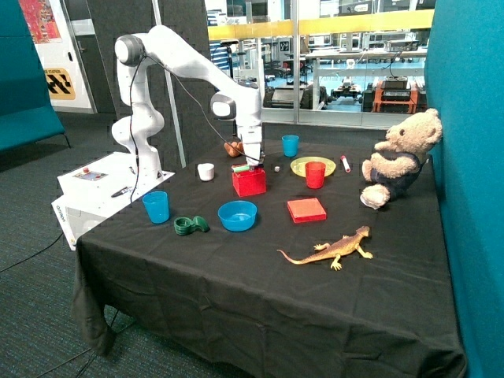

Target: Put the ball in the red pot

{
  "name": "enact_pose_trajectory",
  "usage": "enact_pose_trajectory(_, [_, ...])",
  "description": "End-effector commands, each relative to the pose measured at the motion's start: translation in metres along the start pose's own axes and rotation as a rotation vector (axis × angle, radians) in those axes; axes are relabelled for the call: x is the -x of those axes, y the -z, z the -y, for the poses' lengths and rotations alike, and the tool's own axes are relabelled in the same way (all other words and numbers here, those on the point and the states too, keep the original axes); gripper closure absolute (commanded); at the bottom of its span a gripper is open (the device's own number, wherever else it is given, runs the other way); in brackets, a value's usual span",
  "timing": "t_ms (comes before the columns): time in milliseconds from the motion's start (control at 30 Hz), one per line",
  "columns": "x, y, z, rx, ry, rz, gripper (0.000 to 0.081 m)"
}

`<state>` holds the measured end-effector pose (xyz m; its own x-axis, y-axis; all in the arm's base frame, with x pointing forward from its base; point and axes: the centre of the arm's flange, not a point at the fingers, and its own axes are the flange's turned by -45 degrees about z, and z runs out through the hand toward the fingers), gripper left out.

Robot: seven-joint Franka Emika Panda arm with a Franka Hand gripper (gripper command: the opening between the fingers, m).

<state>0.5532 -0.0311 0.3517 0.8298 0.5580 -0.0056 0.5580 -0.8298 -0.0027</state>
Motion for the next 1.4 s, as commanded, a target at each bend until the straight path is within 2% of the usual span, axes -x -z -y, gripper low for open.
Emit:
enact_pose_trajectory(0, [0.002,0.000,0.001,0.0026,-0.006,-0.0056,0.0701])
enact_pose_trajectory(67, [0.001,0.001,0.001,0.0027,-0.005,-0.0056,0.0781])
enact_pose_trajectory(133, [0.001,0.003,0.001,0.0027,-0.003,-0.0056,0.0801])
enact_pose_trajectory(833, [0.004,0.007,-0.001,0.0026,-0.007,-0.0056,0.0808])
enact_pose_trajectory(1367, [0.002,0.055,-0.004,0.0027,0.024,-0.0056,0.0808])
